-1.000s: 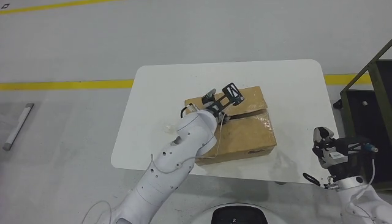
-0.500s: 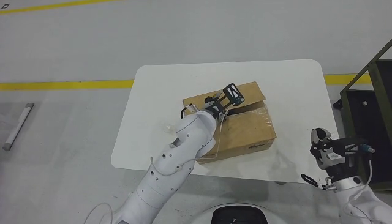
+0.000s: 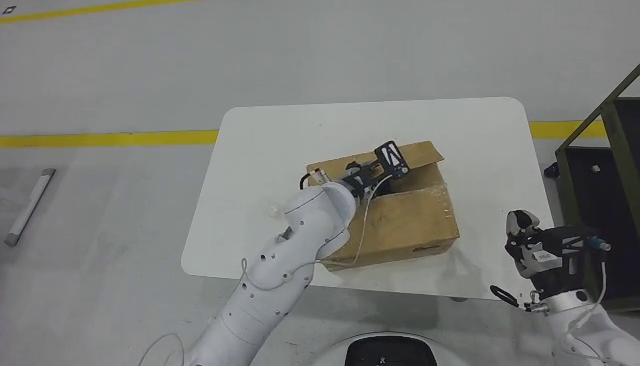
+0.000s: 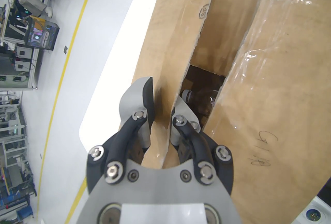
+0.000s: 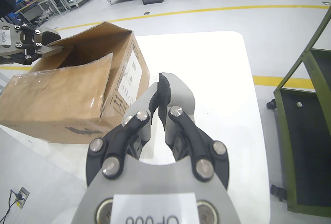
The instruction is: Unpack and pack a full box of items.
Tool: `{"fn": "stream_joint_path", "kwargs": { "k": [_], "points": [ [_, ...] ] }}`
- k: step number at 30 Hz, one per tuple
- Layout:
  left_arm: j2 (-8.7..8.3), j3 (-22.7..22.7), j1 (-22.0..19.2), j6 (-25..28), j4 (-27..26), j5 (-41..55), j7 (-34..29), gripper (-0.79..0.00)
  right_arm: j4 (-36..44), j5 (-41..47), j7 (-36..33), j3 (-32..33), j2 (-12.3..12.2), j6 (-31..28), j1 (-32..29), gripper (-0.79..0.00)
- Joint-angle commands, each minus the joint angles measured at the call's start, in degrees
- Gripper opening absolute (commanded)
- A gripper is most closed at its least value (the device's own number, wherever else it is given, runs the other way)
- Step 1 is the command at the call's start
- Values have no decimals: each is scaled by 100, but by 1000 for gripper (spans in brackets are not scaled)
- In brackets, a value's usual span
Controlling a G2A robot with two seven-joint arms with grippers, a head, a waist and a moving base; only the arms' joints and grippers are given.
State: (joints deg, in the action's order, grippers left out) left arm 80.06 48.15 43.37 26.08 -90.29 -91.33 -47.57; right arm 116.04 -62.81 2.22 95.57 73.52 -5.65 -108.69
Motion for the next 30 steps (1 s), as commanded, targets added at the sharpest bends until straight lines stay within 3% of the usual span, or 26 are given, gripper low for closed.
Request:
{"fn": "stream_joint_path", "kwargs": {
  "k": [1,2,4,6,11,18,23,30],
  "points": [
    [-21,26,63,138,-168,-73,-49,-785,1,24,-10,9,1,4,-4,-785],
    [-30,51,100,160,-226,-99,-72,-785,5,37,-14,16,1,1,-5,-785],
    [-38,106,151,99,-296,-155,-133,0,11,56,-20,31,1,-6,-12,-785],
    [-22,181,148,-2,-299,16,-86,0,12,70,-19,38,3,-5,-17,-785],
    [27,-9,-305,-85,-34,-847,142,0,14,97,-21,48,5,-10,-3,-785],
    [186,-170,-908,-603,882,-1306,512,0,21,105,18,22,14,27,-20,-785],
    [325,-435,-1379,-717,1822,-1812,490,0,24,89,26,26,17,39,-44,-785],
    [585,-688,-1694,-1175,2699,-1806,516,0,11,99,35,55,19,28,-53,-785]
  ]
}}
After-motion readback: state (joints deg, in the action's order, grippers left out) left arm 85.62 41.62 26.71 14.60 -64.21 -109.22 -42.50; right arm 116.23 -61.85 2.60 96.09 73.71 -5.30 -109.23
